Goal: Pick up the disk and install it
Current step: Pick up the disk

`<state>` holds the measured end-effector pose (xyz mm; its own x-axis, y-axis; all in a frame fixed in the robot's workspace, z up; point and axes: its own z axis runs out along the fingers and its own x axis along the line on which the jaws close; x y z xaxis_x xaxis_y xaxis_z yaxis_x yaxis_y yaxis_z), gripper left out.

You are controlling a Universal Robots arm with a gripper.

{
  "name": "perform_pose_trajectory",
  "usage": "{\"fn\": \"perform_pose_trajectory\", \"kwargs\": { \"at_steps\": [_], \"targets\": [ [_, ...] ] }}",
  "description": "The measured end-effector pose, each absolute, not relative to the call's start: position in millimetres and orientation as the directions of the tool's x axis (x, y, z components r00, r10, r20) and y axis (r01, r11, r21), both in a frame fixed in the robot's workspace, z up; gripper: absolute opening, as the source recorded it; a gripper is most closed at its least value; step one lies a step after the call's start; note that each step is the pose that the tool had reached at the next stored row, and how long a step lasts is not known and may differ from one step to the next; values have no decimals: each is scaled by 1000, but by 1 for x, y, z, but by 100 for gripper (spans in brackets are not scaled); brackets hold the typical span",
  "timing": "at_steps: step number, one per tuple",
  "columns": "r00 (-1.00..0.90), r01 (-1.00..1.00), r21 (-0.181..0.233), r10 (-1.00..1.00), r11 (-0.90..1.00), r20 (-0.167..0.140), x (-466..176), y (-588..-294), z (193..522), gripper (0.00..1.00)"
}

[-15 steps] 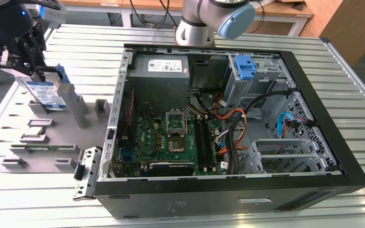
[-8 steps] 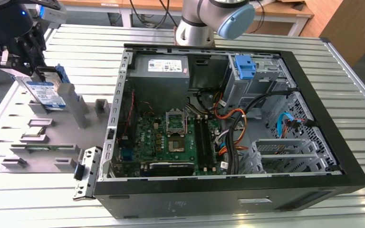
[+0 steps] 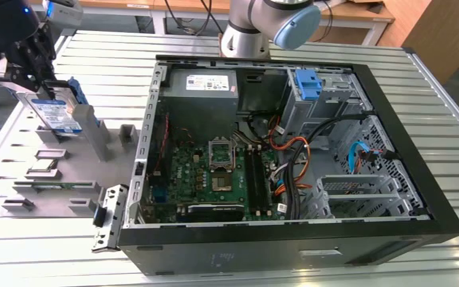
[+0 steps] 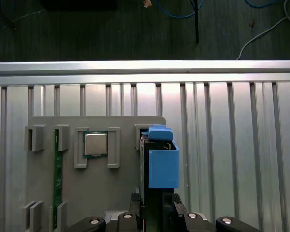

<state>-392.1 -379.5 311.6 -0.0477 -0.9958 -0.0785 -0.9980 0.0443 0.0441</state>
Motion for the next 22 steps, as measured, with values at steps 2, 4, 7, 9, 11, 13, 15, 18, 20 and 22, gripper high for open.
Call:
{"fn": "perform_pose_trajectory", "kwargs": {
  "at_steps": [2,4,7,9,11,13,15,18,20,22],
  "targets": [
    [-48,-998,44,-996,44,-78,-392,-379,312,35],
    [-48,-998,44,-996,44,-79,-392,-379,312,35],
    [-48,-998,44,-996,44,-78,-392,-379,312,35],
    [-48,-998,44,-996,44,-78,-392,-379,312,35],
    [-48,-998,45,-996,44,-78,-392,-379,314,35],
    [-48,-998,44,-996,44,-78,-392,-379,316,35],
    [-48,-998,44,-996,44,-78,-392,-379,319,35],
    [-48,-998,44,-996,44,-79,-392,-379,320,35],
    [-48,-998,44,-996,44,-79,-392,-379,320,35],
    [-48,-998,45,-996,44,-78,-392,-379,321,35]
  ]
}}
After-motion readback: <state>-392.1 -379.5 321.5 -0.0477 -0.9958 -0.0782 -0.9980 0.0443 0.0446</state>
